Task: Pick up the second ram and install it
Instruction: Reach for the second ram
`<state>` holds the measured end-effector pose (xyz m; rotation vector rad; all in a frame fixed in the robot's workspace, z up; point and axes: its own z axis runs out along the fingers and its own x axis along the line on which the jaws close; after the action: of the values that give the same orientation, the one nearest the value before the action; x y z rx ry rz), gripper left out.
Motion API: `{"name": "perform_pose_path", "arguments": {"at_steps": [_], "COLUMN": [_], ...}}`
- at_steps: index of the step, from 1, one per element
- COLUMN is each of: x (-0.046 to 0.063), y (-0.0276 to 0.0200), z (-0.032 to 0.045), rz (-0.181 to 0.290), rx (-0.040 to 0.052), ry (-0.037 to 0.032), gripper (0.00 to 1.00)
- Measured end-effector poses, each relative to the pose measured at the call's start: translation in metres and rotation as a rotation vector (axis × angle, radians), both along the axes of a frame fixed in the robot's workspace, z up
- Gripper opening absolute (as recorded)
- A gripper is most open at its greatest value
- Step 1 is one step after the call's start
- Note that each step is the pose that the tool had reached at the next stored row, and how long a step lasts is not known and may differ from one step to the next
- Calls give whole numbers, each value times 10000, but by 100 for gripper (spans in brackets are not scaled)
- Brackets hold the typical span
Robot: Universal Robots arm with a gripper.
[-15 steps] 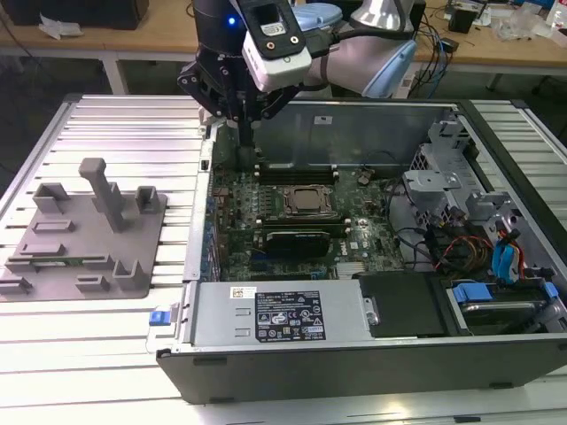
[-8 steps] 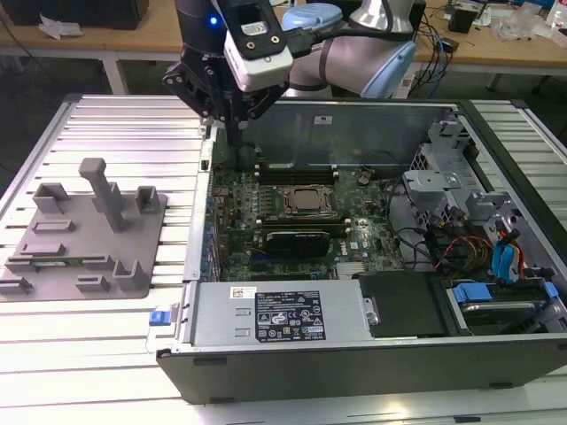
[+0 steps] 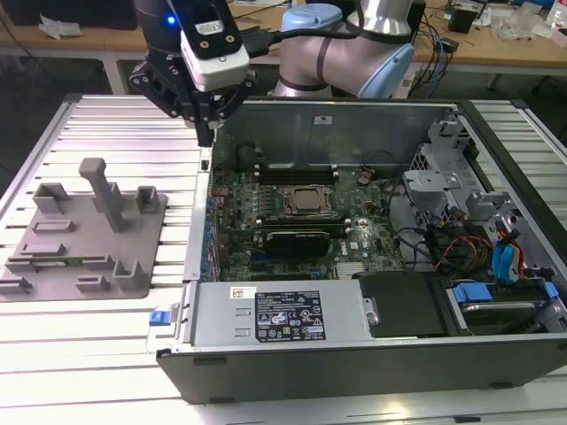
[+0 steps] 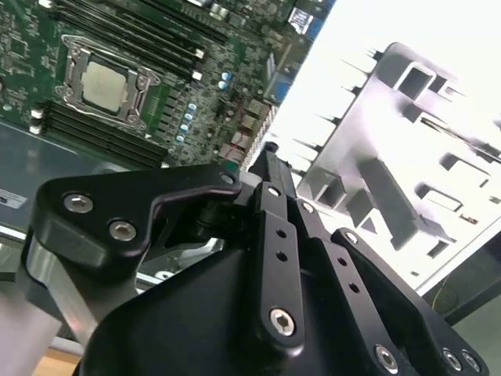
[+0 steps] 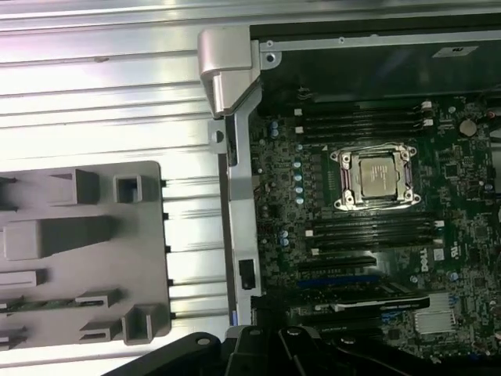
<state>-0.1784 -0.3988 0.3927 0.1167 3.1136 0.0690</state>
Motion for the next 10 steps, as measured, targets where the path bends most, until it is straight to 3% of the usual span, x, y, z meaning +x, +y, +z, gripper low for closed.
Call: {"name": "perform_pose_path", "arguments": {"at_steps": [7, 10], "x": [-236, -523], "y": [0, 0], "z": [-2, -10], "rz": [1, 1], "rx": [-1, -1], "ry": [1, -1], "gripper": [8, 8]}}
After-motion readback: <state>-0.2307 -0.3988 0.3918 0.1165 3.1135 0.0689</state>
